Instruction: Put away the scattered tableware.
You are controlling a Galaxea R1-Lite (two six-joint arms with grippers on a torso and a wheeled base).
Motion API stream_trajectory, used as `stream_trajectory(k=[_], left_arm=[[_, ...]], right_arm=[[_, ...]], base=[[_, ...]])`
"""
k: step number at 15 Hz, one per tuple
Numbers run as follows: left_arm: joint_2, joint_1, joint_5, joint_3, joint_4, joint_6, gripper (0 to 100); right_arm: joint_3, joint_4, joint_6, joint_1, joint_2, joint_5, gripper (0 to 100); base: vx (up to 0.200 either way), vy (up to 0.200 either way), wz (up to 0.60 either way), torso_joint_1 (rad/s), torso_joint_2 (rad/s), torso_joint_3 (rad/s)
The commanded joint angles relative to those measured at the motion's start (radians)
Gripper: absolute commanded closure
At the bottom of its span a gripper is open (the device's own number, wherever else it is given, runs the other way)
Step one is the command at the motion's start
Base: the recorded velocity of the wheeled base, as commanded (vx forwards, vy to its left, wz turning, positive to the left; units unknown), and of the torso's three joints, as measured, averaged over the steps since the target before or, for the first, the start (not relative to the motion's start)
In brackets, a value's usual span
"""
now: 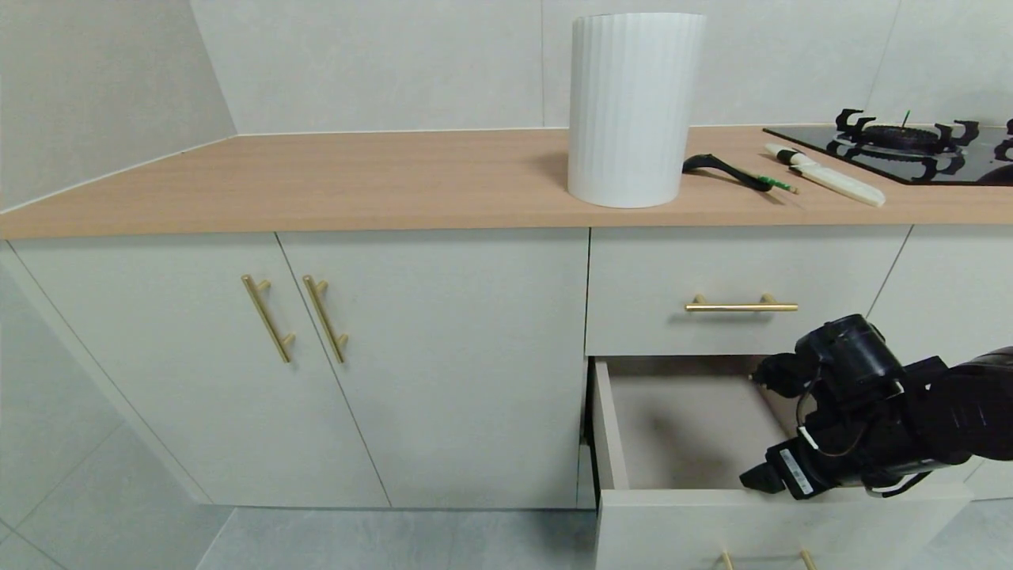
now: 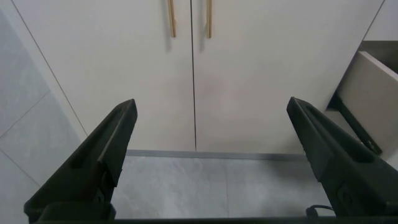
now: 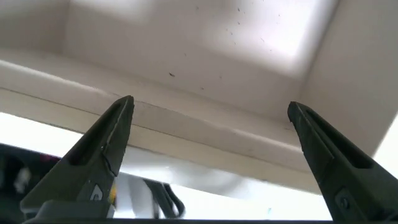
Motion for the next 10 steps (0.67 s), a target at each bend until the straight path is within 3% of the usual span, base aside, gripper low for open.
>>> stream_trajectory(k=[1, 6, 10], left_arm=[[0.001, 0.000, 0.000, 0.000, -0.001, 0.000, 0], [0.001, 0.000, 0.000, 0.000, -0.001, -0.001, 0], [0.001, 0.000, 0.001, 0.000, -0.001, 0.000, 0]], right_arm=[[-0.001, 0.061, -0.023, 0.002, -0.015, 0.000, 0], [-0.004, 0.248, -0.078, 0.039, -0.017, -0.006, 0], [-0.003, 0.323, -0.105, 0.045, -0.018, -0.011, 0]], base=[[0.000, 0.000, 0.00, 0.000, 0.00, 0.000], [0.000, 0.000, 0.00, 0.000, 0.00, 0.000], [0.000, 0.000, 0.00, 0.000, 0.00, 0.000]])
